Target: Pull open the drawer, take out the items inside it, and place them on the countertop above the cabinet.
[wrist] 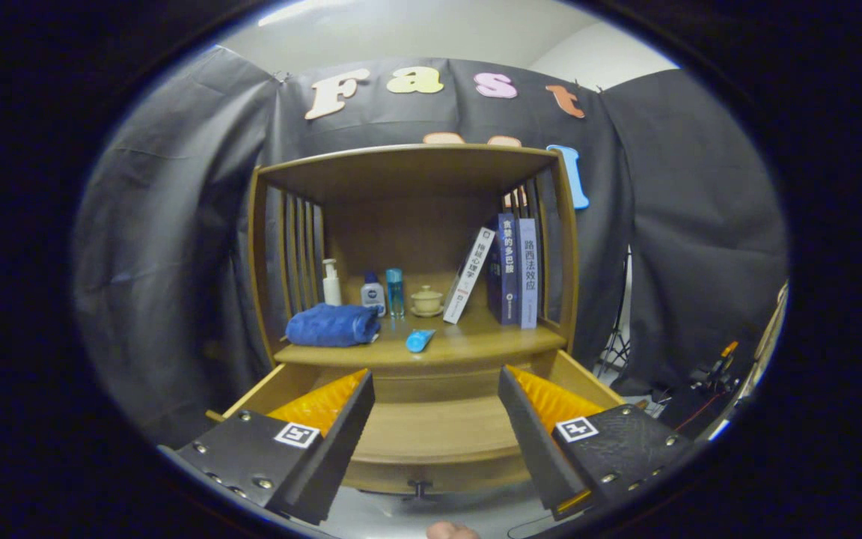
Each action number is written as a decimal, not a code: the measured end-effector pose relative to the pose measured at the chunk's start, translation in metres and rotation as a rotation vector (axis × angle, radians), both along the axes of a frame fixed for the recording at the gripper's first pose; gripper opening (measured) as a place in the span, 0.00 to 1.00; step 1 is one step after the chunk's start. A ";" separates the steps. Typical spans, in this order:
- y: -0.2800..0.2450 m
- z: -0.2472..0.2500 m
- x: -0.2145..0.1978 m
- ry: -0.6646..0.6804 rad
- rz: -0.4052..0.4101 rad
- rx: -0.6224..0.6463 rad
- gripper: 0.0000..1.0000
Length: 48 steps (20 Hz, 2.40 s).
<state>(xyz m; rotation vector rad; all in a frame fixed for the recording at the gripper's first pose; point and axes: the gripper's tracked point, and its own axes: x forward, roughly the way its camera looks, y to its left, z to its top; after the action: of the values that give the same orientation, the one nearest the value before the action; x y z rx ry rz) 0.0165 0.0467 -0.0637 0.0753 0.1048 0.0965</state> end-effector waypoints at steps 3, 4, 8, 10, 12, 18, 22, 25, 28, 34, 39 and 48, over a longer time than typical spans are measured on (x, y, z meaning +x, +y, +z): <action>0.003 -0.034 -0.013 0.006 0.005 -0.013 0.99; 0.004 -0.042 -0.016 0.007 0.004 -0.029 0.99; 0.004 -0.067 -0.025 -0.005 0.008 -0.044 0.99; 0.009 -0.075 -0.027 -0.005 0.031 -0.032 0.99; 0.012 -0.091 -0.028 0.025 0.039 -0.023 0.99; 0.021 -0.145 -0.019 0.124 0.027 -0.021 0.99; 0.025 -0.152 -0.007 0.104 -0.001 -0.020 0.99; 0.022 -0.152 -0.002 0.077 0.002 -0.037 0.99; 0.019 -0.153 0.005 0.091 0.026 -0.014 0.99; 0.017 -0.152 0.022 0.094 0.043 -0.003 0.99; 0.020 -0.152 0.039 0.093 0.046 0.002 0.99; 0.033 -0.148 0.098 0.117 0.043 0.028 0.99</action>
<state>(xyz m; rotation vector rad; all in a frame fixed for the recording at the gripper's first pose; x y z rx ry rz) 0.1148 0.0795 -0.2112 0.1063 0.2217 0.1364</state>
